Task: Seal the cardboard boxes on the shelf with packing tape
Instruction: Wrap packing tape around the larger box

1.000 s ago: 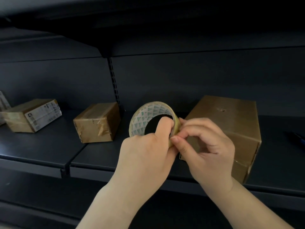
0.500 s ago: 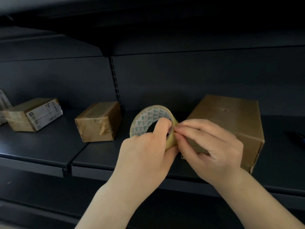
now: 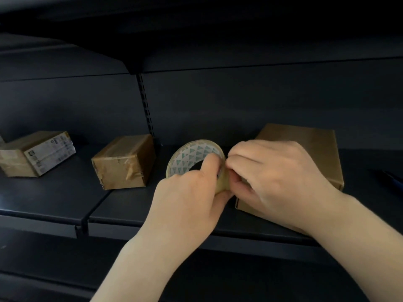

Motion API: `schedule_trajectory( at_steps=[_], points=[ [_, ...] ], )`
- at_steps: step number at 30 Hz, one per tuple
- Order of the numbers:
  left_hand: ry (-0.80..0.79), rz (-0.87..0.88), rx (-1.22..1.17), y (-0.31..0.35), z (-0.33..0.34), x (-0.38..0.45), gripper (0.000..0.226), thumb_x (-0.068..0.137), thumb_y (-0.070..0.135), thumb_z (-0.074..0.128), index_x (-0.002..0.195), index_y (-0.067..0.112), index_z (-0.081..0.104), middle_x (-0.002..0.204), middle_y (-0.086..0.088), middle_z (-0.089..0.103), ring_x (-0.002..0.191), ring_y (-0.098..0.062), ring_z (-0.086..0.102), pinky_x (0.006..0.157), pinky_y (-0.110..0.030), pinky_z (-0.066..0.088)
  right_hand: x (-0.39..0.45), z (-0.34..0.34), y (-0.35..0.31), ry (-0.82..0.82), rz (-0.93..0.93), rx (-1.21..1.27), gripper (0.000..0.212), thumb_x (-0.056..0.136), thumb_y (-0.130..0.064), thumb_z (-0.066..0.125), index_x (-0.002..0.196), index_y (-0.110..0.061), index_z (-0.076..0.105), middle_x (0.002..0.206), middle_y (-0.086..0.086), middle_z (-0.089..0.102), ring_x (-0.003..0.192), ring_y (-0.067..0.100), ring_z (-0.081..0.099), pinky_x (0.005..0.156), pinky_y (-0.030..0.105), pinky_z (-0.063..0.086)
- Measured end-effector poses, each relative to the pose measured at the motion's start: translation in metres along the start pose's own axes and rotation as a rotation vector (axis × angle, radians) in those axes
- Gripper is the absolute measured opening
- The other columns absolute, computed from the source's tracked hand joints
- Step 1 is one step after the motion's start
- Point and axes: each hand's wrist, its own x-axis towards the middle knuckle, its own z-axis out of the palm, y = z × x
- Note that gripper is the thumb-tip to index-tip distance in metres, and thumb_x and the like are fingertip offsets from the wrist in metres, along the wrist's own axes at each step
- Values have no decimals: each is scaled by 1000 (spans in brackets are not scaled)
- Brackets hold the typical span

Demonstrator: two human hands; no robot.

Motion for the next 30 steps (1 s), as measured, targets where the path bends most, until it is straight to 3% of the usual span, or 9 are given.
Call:
schedule_trajectory(
  at_steps=[6,9,12,14,16,18,22,30],
  points=[
    [-4,-14,-15,-2,5,3,32,77,46,41,96,20,45,53,9,56,37,-8,49,32,-22,38,3,-2,4,-18,-95,10,16,79,-7,53,65,-8,59,67,5,58,56,19,52,47,30,43],
    [-26,-151,-59,-7,-4,7,46,72,50,40,107,21,46,70,7,64,57,-13,60,52,-34,52,0,-7,3,-53,-72,108,12,75,-9,56,63,-9,58,67,3,58,55,19,51,46,32,44],
    [-33,-146,-100,-8,-13,10,43,70,54,40,105,28,41,71,8,64,63,-11,62,59,-34,52,-3,-7,5,-19,106,277,13,80,-22,58,79,-10,56,82,3,58,63,19,54,49,32,46],
    [-71,-133,-125,-2,-16,10,35,71,56,39,97,34,33,72,9,62,63,-8,61,59,-31,52,-1,-1,9,-5,168,254,24,88,-35,50,94,-12,49,90,4,55,69,15,50,53,27,44],
    [-106,-116,-107,5,-15,9,31,72,57,36,94,38,25,72,11,59,64,-4,59,60,-27,51,1,4,12,-24,149,163,26,93,-39,39,94,-14,45,89,5,53,68,13,45,57,21,33],
    [-126,-99,-89,7,-13,8,30,75,57,36,93,39,21,72,13,56,64,-2,56,59,-21,48,1,8,14,-37,79,87,28,95,-35,36,90,-12,50,84,6,54,66,17,47,57,24,32],
    [-138,-96,-93,9,-12,7,32,83,55,44,90,40,16,75,16,54,65,0,53,60,-15,44,0,11,17,7,-37,31,27,96,-20,40,80,-8,59,75,7,57,61,23,51,54,38,43],
    [-157,-163,-184,11,-14,7,31,82,51,51,94,41,24,78,15,61,72,-1,63,68,-25,52,-1,14,22,94,-209,-42,14,87,-6,56,74,-8,60,68,7,58,58,24,52,61,39,46]
  ],
)
